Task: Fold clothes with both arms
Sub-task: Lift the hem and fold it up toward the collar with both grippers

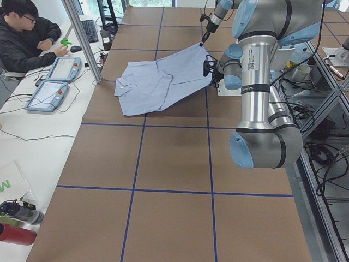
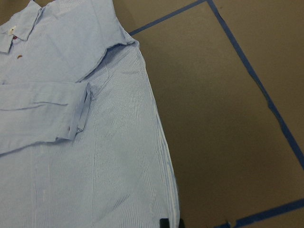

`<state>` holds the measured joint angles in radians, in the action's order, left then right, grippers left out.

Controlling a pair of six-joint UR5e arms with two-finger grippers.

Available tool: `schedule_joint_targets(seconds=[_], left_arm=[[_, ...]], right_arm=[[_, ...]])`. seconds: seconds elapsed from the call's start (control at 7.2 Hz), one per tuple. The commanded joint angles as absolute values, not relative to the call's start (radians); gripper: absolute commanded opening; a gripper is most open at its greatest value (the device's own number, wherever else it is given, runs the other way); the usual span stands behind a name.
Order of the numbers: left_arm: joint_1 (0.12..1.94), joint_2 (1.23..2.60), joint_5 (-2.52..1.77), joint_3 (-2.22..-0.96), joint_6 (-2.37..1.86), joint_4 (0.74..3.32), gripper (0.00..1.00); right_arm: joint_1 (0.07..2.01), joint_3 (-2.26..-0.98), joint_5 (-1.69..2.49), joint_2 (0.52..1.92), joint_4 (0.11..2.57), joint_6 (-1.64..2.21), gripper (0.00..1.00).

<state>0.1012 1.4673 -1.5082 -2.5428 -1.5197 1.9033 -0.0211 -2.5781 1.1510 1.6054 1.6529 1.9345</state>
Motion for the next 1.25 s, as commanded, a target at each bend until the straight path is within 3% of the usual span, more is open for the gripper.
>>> schedule_joint_targets(seconds=[0.0, 0.28, 0.56, 0.83, 1.11], left_arm=[[0.168, 1.488, -1.645, -2.699, -1.517, 1.769, 0.00], [0.312, 1.549, -1.703, -2.639, -1.429, 1.726, 0.00], [0.441, 1.713, -1.692, -2.385, -1.407, 1.724, 0.00], [0.535, 1.833, -1.606, -2.213, -1.341, 1.724, 0.00], [0.580, 1.838, -1.603, -2.142, -1.280, 1.729, 0.00]], right_arm=[[0.023, -2.778, 1.288, 1.532, 1.866, 1.933, 0.00], [0.156, -2.691, 1.331, 1.362, 1.943, 1.843, 0.00], [0.274, -2.480, 1.333, 1.165, 1.950, 1.752, 0.00], [0.384, -2.386, 1.335, 1.144, 1.937, 1.654, 0.00], [0.493, -2.219, 1.399, 1.121, 1.802, 1.579, 0.00]])
